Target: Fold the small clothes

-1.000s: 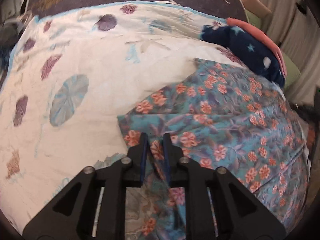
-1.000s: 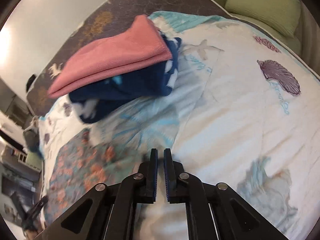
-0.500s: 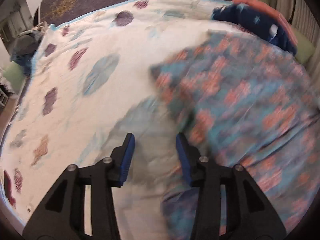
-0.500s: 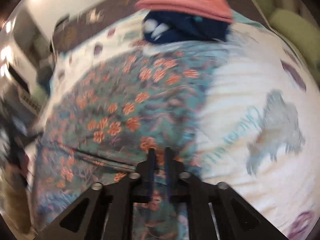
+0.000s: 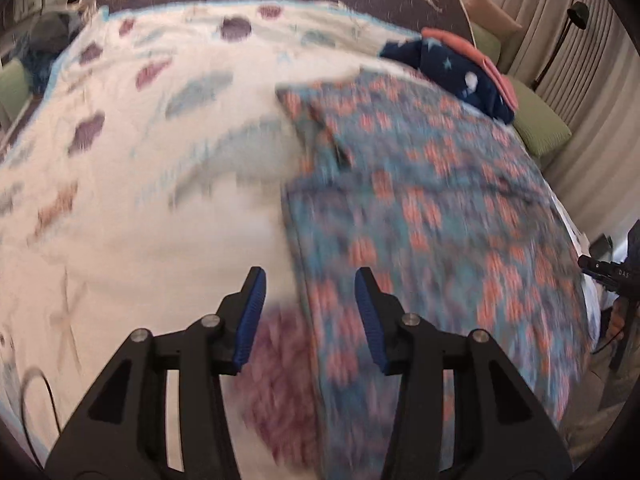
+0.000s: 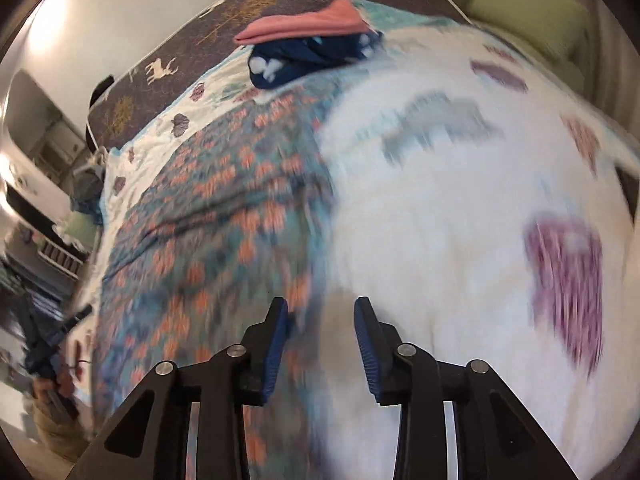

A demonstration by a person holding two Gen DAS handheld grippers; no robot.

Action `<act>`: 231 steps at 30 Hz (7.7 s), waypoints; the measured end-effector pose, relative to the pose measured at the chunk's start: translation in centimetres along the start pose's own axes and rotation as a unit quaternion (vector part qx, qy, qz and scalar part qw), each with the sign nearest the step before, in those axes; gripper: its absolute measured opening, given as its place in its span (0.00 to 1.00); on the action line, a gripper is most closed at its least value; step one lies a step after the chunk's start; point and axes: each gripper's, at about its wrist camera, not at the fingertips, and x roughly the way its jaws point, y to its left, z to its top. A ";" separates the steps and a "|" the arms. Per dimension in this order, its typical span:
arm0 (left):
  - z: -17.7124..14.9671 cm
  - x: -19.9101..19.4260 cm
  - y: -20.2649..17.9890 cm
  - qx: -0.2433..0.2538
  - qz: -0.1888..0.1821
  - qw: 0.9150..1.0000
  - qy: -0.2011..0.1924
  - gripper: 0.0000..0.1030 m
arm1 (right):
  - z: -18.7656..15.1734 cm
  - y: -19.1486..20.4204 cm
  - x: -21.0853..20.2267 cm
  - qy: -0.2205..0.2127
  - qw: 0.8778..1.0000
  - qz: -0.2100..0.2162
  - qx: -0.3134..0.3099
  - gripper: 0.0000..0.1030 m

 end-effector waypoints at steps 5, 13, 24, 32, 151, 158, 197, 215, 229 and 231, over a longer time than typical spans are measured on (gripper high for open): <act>-4.5 -1.4 -0.6 0.012 0.001 1.000 0.012 0.50 | -5.2 -1.4 -3.5 -0.009 0.999 0.035 0.017 0.40; -7.8 -3.6 -1.4 0.028 -0.002 0.999 0.017 0.57 | -9.6 -1.0 -4.8 0.009 0.998 0.067 -0.015 0.47; -11.2 -4.8 -1.7 0.012 -0.071 0.997 0.011 0.24 | -12.6 -1.5 -4.8 0.014 0.992 0.125 -0.011 0.46; -11.6 -9.6 -0.7 -0.046 -0.153 0.986 -0.050 0.05 | -12.5 -2.8 -7.6 -0.034 0.980 0.188 0.048 0.03; 5.8 -9.9 -2.8 -0.034 -0.105 0.976 -0.188 0.05 | 6.9 -0.1 -8.4 -0.144 0.947 0.285 -0.024 0.06; 11.3 -7.6 -2.6 -0.023 -0.099 0.976 -0.190 0.05 | 12.0 0.6 -5.4 -0.142 0.953 0.269 -0.017 0.06; 15.5 5.6 -2.0 0.096 0.012 0.995 -0.038 0.19 | 19.1 5.9 7.7 -0.063 0.972 -0.101 -0.202 0.50; 18.0 12.8 -4.2 0.200 0.125 0.972 0.000 0.26 | 17.6 8.7 14.5 -0.082 0.879 -0.261 -0.391 0.59; 23.7 15.9 2.5 0.002 0.110 0.994 -0.010 0.35 | 26.5 2.7 15.6 -0.055 0.973 -0.190 -0.119 0.45; 22.9 15.5 2.8 -0.001 0.105 0.994 -0.004 0.35 | 26.2 2.0 15.1 -0.048 0.976 -0.180 -0.115 0.45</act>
